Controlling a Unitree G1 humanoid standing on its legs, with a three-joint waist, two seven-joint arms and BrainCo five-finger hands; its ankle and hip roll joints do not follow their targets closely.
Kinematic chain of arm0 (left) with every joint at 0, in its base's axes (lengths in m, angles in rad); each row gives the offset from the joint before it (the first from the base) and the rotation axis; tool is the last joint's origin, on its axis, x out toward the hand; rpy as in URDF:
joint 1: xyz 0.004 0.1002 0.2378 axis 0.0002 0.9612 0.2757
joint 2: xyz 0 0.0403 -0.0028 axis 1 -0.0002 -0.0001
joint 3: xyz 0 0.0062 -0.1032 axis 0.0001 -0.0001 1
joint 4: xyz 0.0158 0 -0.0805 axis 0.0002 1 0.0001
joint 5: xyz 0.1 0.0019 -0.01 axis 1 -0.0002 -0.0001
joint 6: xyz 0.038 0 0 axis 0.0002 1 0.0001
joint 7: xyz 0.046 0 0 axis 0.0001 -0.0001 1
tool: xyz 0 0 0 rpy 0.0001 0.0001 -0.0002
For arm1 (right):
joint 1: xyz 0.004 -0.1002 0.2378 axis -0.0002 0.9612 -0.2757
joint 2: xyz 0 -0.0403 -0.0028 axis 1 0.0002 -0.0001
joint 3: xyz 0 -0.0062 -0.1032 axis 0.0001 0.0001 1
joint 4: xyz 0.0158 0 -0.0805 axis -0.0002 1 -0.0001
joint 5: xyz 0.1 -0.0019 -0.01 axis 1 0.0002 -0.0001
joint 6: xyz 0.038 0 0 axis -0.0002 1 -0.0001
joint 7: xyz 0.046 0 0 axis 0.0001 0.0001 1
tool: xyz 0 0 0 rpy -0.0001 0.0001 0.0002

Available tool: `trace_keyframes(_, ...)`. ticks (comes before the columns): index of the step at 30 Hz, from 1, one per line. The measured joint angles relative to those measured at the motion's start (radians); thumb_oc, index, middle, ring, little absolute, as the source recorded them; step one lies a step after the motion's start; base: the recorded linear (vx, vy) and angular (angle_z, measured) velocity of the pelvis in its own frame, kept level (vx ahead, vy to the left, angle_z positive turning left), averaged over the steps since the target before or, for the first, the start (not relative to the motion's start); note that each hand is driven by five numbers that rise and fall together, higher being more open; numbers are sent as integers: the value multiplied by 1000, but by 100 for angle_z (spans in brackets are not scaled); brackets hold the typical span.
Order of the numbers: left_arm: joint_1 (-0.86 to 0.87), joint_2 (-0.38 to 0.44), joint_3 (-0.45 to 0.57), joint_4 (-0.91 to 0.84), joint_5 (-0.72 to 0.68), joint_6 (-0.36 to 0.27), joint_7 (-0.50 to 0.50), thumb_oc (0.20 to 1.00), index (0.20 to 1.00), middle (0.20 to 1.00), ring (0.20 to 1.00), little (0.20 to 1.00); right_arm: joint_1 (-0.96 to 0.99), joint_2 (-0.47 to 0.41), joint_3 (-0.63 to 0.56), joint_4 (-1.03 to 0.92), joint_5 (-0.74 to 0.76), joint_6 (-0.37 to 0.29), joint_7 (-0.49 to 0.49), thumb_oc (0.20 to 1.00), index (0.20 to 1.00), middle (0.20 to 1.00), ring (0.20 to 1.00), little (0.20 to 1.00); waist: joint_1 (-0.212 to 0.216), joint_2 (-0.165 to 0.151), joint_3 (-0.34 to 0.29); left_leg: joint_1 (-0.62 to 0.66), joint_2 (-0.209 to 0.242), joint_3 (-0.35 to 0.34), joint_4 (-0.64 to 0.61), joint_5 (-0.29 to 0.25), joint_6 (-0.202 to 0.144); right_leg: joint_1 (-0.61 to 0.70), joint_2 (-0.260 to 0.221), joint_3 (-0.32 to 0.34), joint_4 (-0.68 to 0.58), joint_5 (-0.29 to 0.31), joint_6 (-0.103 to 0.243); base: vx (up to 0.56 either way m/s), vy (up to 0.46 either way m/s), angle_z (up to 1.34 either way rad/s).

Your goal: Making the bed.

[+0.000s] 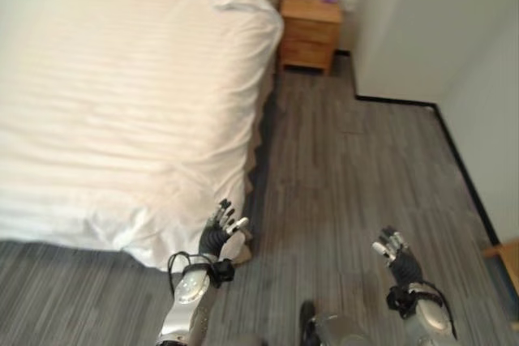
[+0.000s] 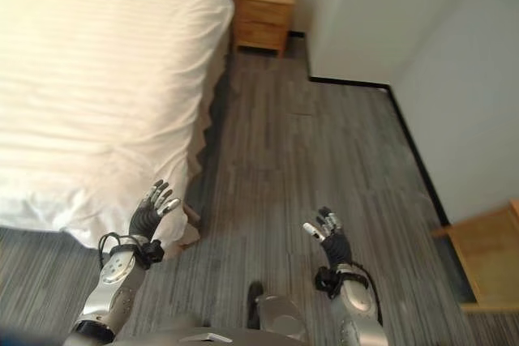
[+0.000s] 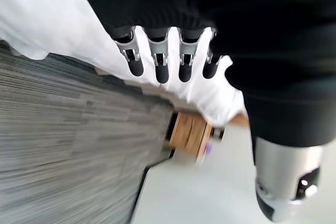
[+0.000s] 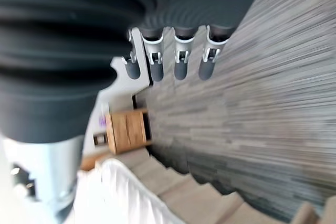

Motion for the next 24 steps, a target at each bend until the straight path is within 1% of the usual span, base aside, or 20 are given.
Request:
trace_keyframes(1,10,8,-4,-12,0,1,-4,1000,1000,1000,1000,1000,-20,-2,-2,-1,11,-9,-5,1000,1000,1000,1000,1000,34,-13,5,-71,16,21,102,-11,40,39,-1,25,-5,-27,-13,373,-89,-56)
trace_keyframes(2,8,15,-5,-21,0,1,-6,1000,1000,1000,1000,1000,-46,-8,-5,-4,10,-10,-14,1000,1000,1000,1000,1000,63,-20,14,-133,-7,13,111,-60,50,82,-15,42,-16,-48,-11,408,-47,-42)
trace_keyframes(3,0,18,-5,-20,0,1,-5,1000,1000,1000,1000,1000,-68,-19,-5,-2,10,-9,-20,1000,1000,1000,1000,1000,85,-34,29,-167,-43,9,7,-102,52,143,-32,52,-56,-39,-3,471,-20,-39)
trace_keyframes(5,15,34,-1,-16,0,2,-4,1000,1000,1000,1000,1000,-117,-25,19,6,10,-10,-27,1000,1000,1000,1000,1000,95,-34,29,-187,-59,8,-176,-100,56,244,-47,57,-99,-35,35,900,43,-48)
trace_keyframes(7,16,49,12,-14,0,-7,-23,1000,1000,1000,1000,1000,-134,-28,56,-7,11,-22,-27,1000,1000,1000,1000,1000,129,-27,-26,-148,-50,39,-683,-140,47,380,-49,62,-243,-86,92,981,128,-59)
trace_keyframes(8,15,50,11,-12,0,-4,-29,1000,1000,1000,1000,1000,-138,-46,71,-2,10,-24,-25,1000,1000,1000,1000,1000,119,-18,-30,-89,-74,19,-906,-140,53,434,-42,71,-255,-110,122,569,68,-35)
trace_keyframes(9,31,44,8,-10,0,-2,-30,1000,1000,1000,1000,1000,-126,-58,86,0,8,-21,-25,1000,1000,1000,1000,1000,125,15,-46,-41,-78,-4,-975,-199,88,488,-33,79,-247,-130,132,832,100,-6)
trace_keyframes(10,36,68,-13,19,0,-1,-34,1000,1000,1000,1000,1000,-94,-53,115,-2,-8,-16,-32,1000,1000,1000,1000,1000,134,-11,-70,-14,-111,-39,-988,-104,86,537,-51,79,-256,-131,131,533,63,-9)
trace_keyframes(11,34,84,-11,48,0,2,-39,1000,1000,1000,1000,1000,-83,-54,156,7,-29,-10,-27,1000,1000,1000,1000,1000,142,-65,-82,13,-151,-36,-988,-99,94,535,-93,90,-225,-129,131,764,127,-18)
trace_keyframes(12,36,82,-3,52,0,9,-34,1000,1000,1000,1000,1000,-85,-50,165,7,-33,-3,-14,1000,1000,1000,1000,1000,154,-80,-83,28,-158,-36,-980,-100,113,527,-111,99,-196,-109,141,503,95,-35)
trace_keyframes(13,39,84,11,50,2,12,-35,1000,1000,1000,1000,1000,-101,-24,155,6,-32,1,-8,1000,1000,1000,1000,1000,162,-87,-80,31,-142,10,-912,-134,159,522,-111,121,-147,-36,154,716,217,-52)
trace_keyframes(15,53,85,32,51,2,20,-34,1000,1000,1000,1000,1000,-125,28,133,-10,-31,1,-5,1000,1000,1000,1000,1000,163,-99,-81,80,-148,25,-864,-207,205,492,-130,162,-48,-3,197,919,387,-53)
trace_keyframes(16,46,77,20,38,3,20,-36,1000,1000,1000,1000,1000,-120,26,159,-82,-33,0,-5,1000,1000,1000,1000,1000,172,-64,-58,187,-159,45,-877,-294,205,372,-169,123,286,205,335,877,502,-39)
trace_keyframes(17,37,66,24,34,2,20,-37,1000,1000,1000,1000,1000,-120,38,168,-101,-33,-5,-3,1000,1000,1000,1000,1000,161,-59,-49,250,-176,50,-900,-336,235,237,-228,107,559,367,335,677,407,-32)
trace_keyframes(18,19,59,20,36,2,21,-37,1000,1000,1000,1000,1000,-127,56,167,-97,-32,-8,0,1000,1000,1000,1000,1000,161,-58,-42,296,-192,50,-914,-360,251,122,-282,95,734,416,345,408,205,-5)
trace_keyframes(19,3,51,7,38,2,21,-37,1000,1000,1000,1000,1000,-138,66,170,-74,-32,-5,2,1000,1000,1000,1000,1000,147,-37,-40,350,-195,40,-942,-352,242,14,-325,26,861,316,302,450,103,21)
trace_keyframes(20,-8,43,-8,37,3,21,-41,1000,1000,1000,1000,1000,-132,52,182,-66,-32,0,-1,1000,1000,1000,1000,1000,129,6,-46,391,-176,32,-969,-359,245,-71,-315,-32,870,207,224,692,86,25)
trace_keyframes(22,-23,38,3,9,3,19,-36,1000,1000,1000,1000,1000,-143,8,196,-91,-44,3,17,1000,1000,1000,1000,1000,100,59,-44,456,-142,-23,-1019,-401,250,-258,-270,-76,809,84,235,714,-55,43)
trace_keyframes(23,-42,33,0,10,2,19,-32,1000,1000,1000,1000,1000,-146,-15,191,-96,-63,4,25,1000,1000,1000,1000,1000,69,96,-22,509,-108,-63,-1060,-401,249,-298,-231,-118,667,27,218,689,-134,95)
trace_keyframes(24,-62,31,-3,11,1,19,-32,1000,1000,1000,1000,1000,-142,-33,180,-96,-68,5,30,1000,1000,1000,1000,1000,44,116,-8,553,-77,-103,-1091,-397,239,-321,-182,-125,509,19,224,688,-201,125)
